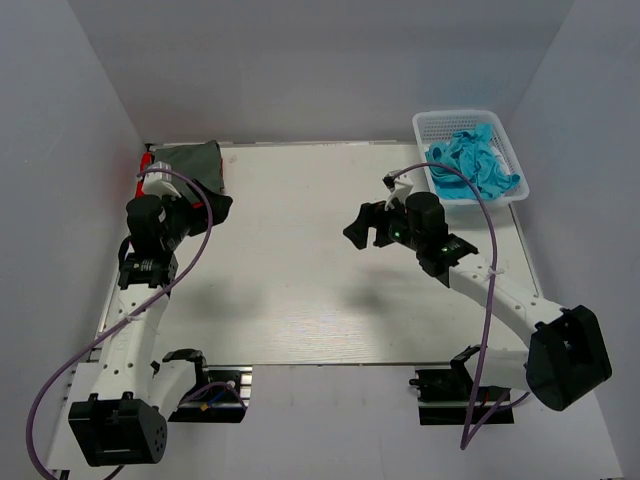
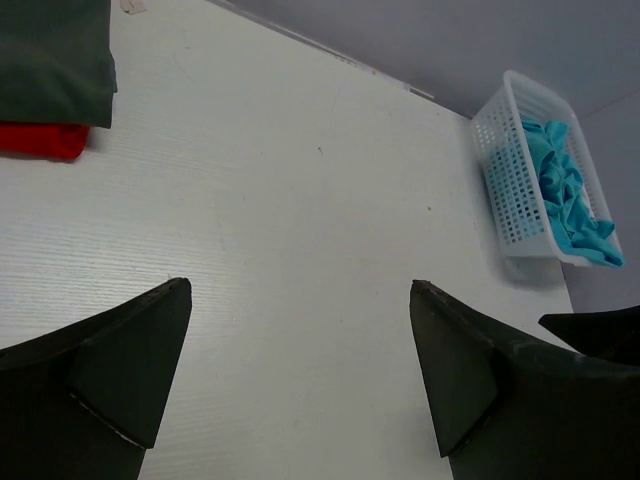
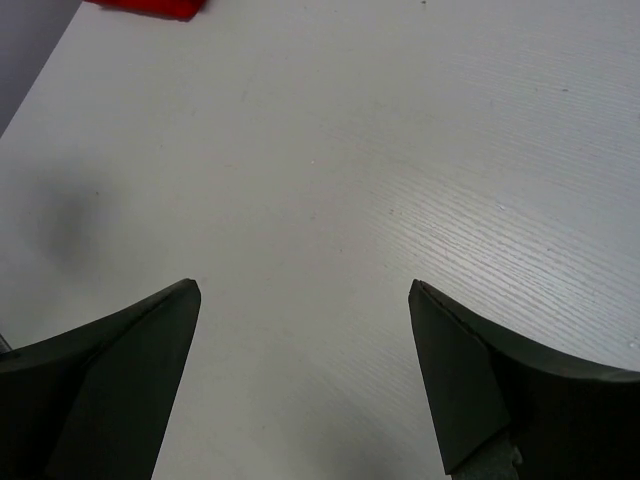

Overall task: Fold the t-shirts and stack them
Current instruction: Grab crumpled tshirt from bin with the right arm

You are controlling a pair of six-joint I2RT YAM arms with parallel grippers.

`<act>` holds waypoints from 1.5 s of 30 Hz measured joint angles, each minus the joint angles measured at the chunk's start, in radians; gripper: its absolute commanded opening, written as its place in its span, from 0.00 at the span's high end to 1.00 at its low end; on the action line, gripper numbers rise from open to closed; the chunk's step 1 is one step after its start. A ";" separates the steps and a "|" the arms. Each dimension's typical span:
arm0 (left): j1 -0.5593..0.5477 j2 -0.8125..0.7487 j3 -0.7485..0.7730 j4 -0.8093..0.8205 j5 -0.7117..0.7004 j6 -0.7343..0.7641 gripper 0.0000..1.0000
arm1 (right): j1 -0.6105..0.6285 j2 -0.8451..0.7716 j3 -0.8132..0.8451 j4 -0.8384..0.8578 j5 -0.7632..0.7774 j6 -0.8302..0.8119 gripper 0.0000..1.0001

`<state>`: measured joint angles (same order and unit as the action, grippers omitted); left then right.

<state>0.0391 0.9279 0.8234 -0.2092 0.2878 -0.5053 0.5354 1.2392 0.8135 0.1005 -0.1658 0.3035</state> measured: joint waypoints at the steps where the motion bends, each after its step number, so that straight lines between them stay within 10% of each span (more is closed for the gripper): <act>1: 0.000 -0.002 0.000 0.000 0.003 0.000 0.00 | 0.004 0.000 0.001 0.002 0.000 0.000 0.10; 18: 0.000 0.018 -0.004 -0.011 -0.002 0.000 0.00 | -0.047 0.143 0.285 -0.177 0.380 -0.023 0.10; 45: 0.000 0.245 0.027 -0.003 -0.046 0.026 0.00 | -0.776 0.878 1.192 -0.637 0.257 -0.079 0.18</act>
<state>0.0387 1.1732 0.8509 -0.2127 0.2420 -0.4797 -0.2409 2.1170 2.0060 -0.5369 0.0914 0.2249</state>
